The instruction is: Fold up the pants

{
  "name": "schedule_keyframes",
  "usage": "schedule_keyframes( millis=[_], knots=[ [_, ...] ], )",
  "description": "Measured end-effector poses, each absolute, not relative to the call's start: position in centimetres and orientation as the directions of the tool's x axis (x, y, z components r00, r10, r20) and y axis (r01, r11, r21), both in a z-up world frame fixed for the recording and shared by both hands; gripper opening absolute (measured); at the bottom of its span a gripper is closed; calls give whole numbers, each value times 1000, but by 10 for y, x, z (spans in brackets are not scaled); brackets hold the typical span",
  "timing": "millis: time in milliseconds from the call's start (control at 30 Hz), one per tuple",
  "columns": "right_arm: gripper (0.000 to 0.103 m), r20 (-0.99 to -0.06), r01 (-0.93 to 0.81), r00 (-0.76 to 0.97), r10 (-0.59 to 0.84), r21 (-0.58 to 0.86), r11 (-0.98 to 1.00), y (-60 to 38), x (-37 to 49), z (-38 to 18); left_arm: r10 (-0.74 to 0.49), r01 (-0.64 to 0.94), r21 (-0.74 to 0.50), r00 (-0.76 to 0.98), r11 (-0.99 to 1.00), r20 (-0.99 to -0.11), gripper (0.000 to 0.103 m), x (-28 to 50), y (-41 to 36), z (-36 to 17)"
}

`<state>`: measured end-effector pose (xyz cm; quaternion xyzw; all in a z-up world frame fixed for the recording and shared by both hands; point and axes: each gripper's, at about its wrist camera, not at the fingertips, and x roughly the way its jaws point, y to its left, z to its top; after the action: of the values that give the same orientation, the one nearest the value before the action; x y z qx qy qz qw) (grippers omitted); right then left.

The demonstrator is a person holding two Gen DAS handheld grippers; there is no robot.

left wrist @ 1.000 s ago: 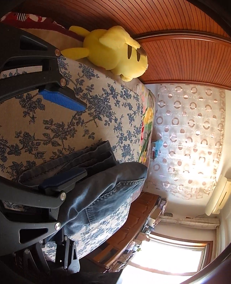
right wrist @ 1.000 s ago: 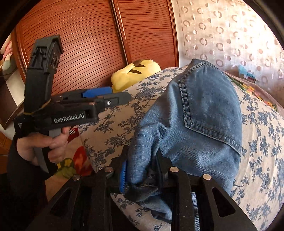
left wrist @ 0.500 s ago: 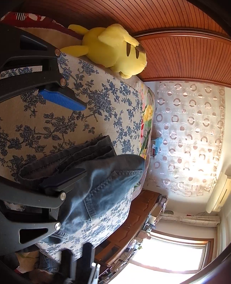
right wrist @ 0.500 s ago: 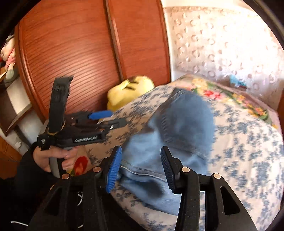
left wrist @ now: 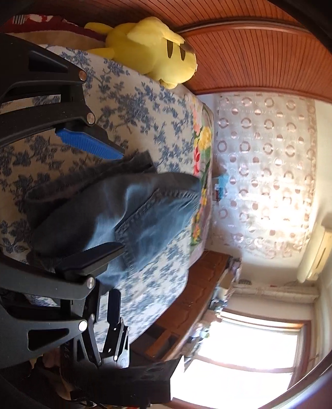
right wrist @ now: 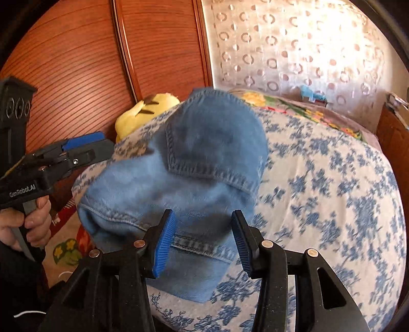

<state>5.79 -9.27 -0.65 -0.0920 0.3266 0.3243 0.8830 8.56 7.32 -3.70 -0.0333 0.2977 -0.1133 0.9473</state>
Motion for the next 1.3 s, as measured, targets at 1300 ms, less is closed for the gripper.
schedule_keyframes(
  millis=[1300],
  knots=[
    [66, -544, -557, 693, 474, 13, 830, -117, 110, -10, -162, 170, -45, 776, 984, -610, 68, 139, 98, -38]
  ],
)
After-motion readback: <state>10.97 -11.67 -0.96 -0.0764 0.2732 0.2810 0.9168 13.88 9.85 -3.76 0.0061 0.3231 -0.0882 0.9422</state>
